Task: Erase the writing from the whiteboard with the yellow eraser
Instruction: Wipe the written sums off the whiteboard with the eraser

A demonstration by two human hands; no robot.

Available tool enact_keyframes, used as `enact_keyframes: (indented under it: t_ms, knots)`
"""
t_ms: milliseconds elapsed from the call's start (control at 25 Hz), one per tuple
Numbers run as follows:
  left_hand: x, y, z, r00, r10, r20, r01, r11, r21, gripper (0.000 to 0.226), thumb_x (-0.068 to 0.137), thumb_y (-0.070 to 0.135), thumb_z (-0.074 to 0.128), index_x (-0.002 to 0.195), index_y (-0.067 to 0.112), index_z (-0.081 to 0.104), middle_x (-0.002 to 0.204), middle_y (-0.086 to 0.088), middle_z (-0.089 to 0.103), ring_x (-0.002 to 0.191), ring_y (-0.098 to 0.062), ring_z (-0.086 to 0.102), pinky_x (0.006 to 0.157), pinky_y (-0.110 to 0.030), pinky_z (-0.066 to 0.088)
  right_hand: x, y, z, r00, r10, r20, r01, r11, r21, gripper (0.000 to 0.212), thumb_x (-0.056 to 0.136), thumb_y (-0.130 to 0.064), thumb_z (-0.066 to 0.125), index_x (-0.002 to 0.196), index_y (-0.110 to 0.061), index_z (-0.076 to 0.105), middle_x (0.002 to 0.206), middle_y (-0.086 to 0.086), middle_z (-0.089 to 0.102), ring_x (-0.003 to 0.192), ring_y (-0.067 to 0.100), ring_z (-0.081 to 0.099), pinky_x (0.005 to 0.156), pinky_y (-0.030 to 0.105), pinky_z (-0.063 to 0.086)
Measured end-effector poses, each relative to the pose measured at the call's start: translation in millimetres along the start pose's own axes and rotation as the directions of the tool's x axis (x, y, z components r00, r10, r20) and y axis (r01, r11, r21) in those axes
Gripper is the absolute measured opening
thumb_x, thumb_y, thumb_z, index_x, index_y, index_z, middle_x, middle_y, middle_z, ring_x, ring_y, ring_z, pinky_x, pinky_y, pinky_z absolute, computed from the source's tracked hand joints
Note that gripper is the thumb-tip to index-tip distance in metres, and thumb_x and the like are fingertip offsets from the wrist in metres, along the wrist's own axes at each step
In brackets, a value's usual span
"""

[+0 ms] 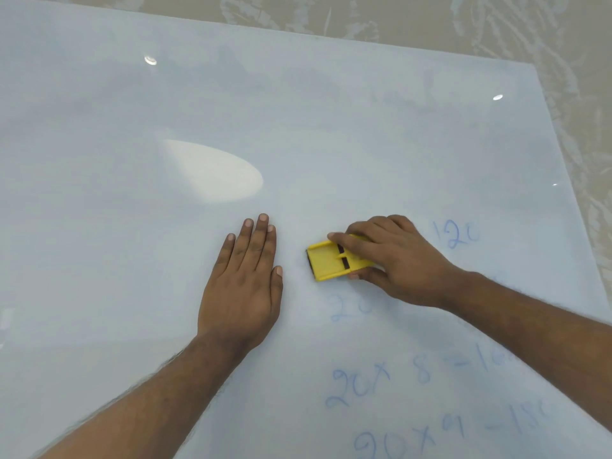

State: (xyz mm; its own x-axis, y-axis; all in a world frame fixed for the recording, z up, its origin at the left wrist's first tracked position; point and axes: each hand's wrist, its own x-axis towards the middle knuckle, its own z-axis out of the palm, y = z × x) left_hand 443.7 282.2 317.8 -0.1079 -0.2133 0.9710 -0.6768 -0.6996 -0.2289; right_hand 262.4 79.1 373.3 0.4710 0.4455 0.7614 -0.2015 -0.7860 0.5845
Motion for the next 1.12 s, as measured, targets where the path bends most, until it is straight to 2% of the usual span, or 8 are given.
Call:
enact_keyframes:
  t_ms: [200, 360, 520, 680, 800, 880, 1000, 1120]
  knots:
    - [-1.0, 1.1, 0.8, 1.000, 0.003, -0.005, -0.003, 1.000, -0.008, 0.060, 0.104, 0.028, 0.025, 0.158, 0.004, 0.024, 0.168, -0.009, 0.019, 0.156, -0.026, 0.018, 0.126, -0.046, 0.019, 31.9, -9.3, -0.5, 0.975, 0.206, -0.088, -0.200, 0.978, 0.064, 0.055, 0.094, -0.046, 0.050, 0.144, -0.027, 0.040, 0.126, -0.001, 0.053, 0.113, 0.025, 0.049, 0.096, 0.041, 0.031]
    - [-0.2, 0.7, -0.5, 1.000, 0.017, -0.013, -0.017, 1.000, -0.004, 0.058, 0.104, 0.025, 0.023, 0.157, 0.002, 0.027, 0.167, -0.012, 0.021, 0.155, -0.028, 0.021, 0.126, -0.047, 0.021, 27.4, -39.0, 13.9, 0.989, 0.120, -0.092, -0.114, 0.992, 0.060, 0.056, 0.093, -0.047, 0.052, 0.145, -0.029, 0.039, 0.126, -0.003, 0.053, 0.112, 0.022, 0.048, 0.093, 0.039, 0.031]
    - [-0.4, 1.5, -0.4, 0.999, 0.013, -0.030, -0.012, 1.000, 0.009, 0.058, 0.103, 0.024, 0.025, 0.156, 0.001, 0.031, 0.166, -0.012, 0.024, 0.154, -0.028, 0.024, 0.125, -0.045, 0.019, -5.3, -14.9, 10.4, 0.999, -0.012, -0.033, 0.013, 1.000, 0.021, 0.055, 0.094, -0.053, 0.044, 0.144, -0.030, 0.040, 0.127, -0.004, 0.054, 0.111, 0.021, 0.050, 0.094, 0.040, 0.036]
    - [0.9, 3.0, -3.0, 1.000, -0.001, -0.009, 0.002, 1.000, 0.021, 0.059, 0.103, 0.025, 0.026, 0.157, 0.002, 0.029, 0.167, -0.011, 0.022, 0.155, -0.027, 0.021, 0.126, -0.045, 0.018, 1.9, 19.8, 0.0, 0.994, 0.097, -0.056, -0.094, 0.994, 0.050, 0.055, 0.094, -0.045, 0.053, 0.144, -0.030, 0.040, 0.127, -0.003, 0.053, 0.114, 0.023, 0.049, 0.096, 0.038, 0.031]
    - [1.8, 7.9, -7.2, 1.000, -0.019, 0.004, 0.019, 1.000, 0.008, 0.059, 0.102, 0.025, 0.028, 0.155, 0.001, 0.031, 0.166, -0.012, 0.024, 0.155, -0.028, 0.022, 0.126, -0.046, 0.020, 16.4, 8.8, 5.0, 0.975, 0.195, -0.107, -0.180, 0.974, 0.137, 0.056, 0.093, -0.043, 0.056, 0.144, -0.028, 0.040, 0.125, -0.002, 0.053, 0.113, 0.024, 0.048, 0.096, 0.037, 0.029]
    - [2.9, 10.8, -10.0, 1.000, 0.002, 0.027, -0.003, 1.000, 0.010, 0.058, 0.102, 0.025, 0.028, 0.155, 0.003, 0.032, 0.166, -0.011, 0.025, 0.154, -0.028, 0.023, 0.126, -0.044, 0.018, 7.4, -0.3, 11.2, 0.978, 0.172, -0.120, -0.152, 0.975, 0.164, 0.056, 0.092, -0.042, 0.056, 0.143, -0.028, 0.042, 0.124, -0.002, 0.054, 0.111, 0.024, 0.049, 0.095, 0.038, 0.031]
    - [13.2, 20.5, -14.6, 0.997, 0.044, 0.062, -0.046, 0.998, 0.041, 0.059, 0.103, 0.029, 0.024, 0.156, 0.005, 0.030, 0.167, -0.009, 0.022, 0.155, -0.026, 0.019, 0.127, -0.041, 0.013, -26.0, 17.1, 10.6, 0.995, 0.043, -0.087, -0.033, 0.994, 0.108, 0.055, 0.092, -0.045, 0.054, 0.143, -0.027, 0.043, 0.125, -0.001, 0.056, 0.110, 0.024, 0.051, 0.093, 0.039, 0.036]
    - [29.2, 33.1, -14.4, 0.997, 0.007, 0.079, -0.010, 0.999, 0.047, 0.061, 0.104, 0.034, 0.017, 0.159, 0.007, 0.021, 0.169, -0.004, 0.012, 0.157, -0.019, 0.008, 0.128, -0.037, 0.006, -44.5, 60.2, -0.2, 0.992, 0.110, -0.067, -0.103, 0.989, 0.105, 0.054, 0.091, -0.042, 0.057, 0.142, -0.024, 0.046, 0.124, 0.002, 0.058, 0.110, 0.028, 0.054, 0.092, 0.040, 0.038]
